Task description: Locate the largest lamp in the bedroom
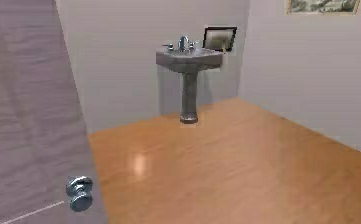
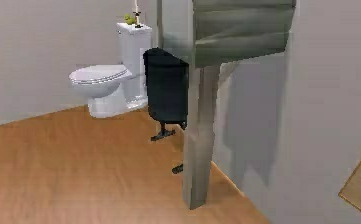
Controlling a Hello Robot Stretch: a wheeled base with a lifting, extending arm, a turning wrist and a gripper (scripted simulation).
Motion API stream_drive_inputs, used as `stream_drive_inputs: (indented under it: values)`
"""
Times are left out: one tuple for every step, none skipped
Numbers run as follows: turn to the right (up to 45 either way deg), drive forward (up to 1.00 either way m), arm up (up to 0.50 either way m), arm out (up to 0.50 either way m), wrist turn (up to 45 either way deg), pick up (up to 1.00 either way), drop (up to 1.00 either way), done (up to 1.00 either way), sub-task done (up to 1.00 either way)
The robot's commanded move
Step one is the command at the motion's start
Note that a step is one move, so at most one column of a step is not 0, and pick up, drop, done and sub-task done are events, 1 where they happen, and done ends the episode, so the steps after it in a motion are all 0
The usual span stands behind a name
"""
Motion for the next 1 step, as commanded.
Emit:
stream_drive_inputs:
  values:
    - [45.0,0.00,0.00,0.00,0.0,0.00,0.00,0.00,0.00]
